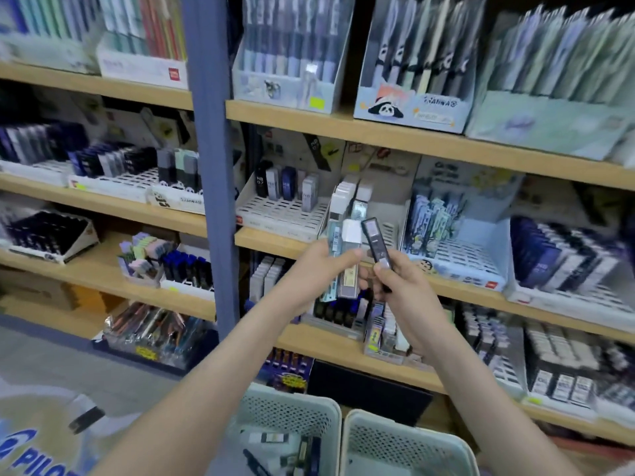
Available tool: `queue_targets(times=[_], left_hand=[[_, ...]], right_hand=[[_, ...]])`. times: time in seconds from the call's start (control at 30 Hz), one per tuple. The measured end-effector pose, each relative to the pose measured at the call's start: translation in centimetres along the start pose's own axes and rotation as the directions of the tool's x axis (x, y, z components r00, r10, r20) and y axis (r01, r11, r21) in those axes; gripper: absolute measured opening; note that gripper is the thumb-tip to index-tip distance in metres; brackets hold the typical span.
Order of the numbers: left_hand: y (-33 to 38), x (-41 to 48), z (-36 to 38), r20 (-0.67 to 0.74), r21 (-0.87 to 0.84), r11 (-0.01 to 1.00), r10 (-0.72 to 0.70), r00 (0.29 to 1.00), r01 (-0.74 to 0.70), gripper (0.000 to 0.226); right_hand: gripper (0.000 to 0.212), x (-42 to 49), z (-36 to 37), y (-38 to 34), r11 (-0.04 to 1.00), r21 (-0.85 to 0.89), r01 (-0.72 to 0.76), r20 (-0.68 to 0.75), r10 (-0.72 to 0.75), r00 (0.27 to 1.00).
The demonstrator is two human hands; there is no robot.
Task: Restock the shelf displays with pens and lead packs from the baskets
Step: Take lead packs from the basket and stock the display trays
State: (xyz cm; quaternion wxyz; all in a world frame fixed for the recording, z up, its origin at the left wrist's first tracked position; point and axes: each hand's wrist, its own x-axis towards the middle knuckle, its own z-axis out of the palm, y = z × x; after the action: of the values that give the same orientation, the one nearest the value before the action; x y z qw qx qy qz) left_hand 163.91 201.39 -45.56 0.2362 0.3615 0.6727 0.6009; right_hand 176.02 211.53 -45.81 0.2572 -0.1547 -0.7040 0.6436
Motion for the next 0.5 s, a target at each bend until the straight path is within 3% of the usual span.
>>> queue_targets(times=[0.07, 0.13, 0.27, 0.5], left_hand=[[0.0, 0.2, 0.2, -0.009, -0.047, 0.999, -0.006, 1.000, 0.005, 0.024], [-0.3, 0.5, 0.0, -0.005, -0.103, 0.995, 0.013, 1.000, -0.013, 0.032], [-0.3, 0.5, -1.6, -0.038, -0.204, 0.978, 0.044, 0.998, -0.051, 0.026], [-1.6, 0.8, -5.5, -0.086, -0.309, 0.949, 0.036, 0.996, -0.061, 0.028]], right_hand=[[0.023, 0.1, -0.3, 0.1, 0.995, -0.096, -0.013, 0.000, 0.013, 1.000], [0.031, 0.4, -0.2, 0.2, 0.990, -0.136, -0.039, -0.015, 0.037, 0.999], [0.019, 1.1, 0.8, 0.3, 0.998, -0.039, -0.052, 0.048, 0.054, 0.997], [0.032, 3.3, 3.5, 0.6, 0.975, 0.184, -0.126, 0.161, 0.096, 0.982]])
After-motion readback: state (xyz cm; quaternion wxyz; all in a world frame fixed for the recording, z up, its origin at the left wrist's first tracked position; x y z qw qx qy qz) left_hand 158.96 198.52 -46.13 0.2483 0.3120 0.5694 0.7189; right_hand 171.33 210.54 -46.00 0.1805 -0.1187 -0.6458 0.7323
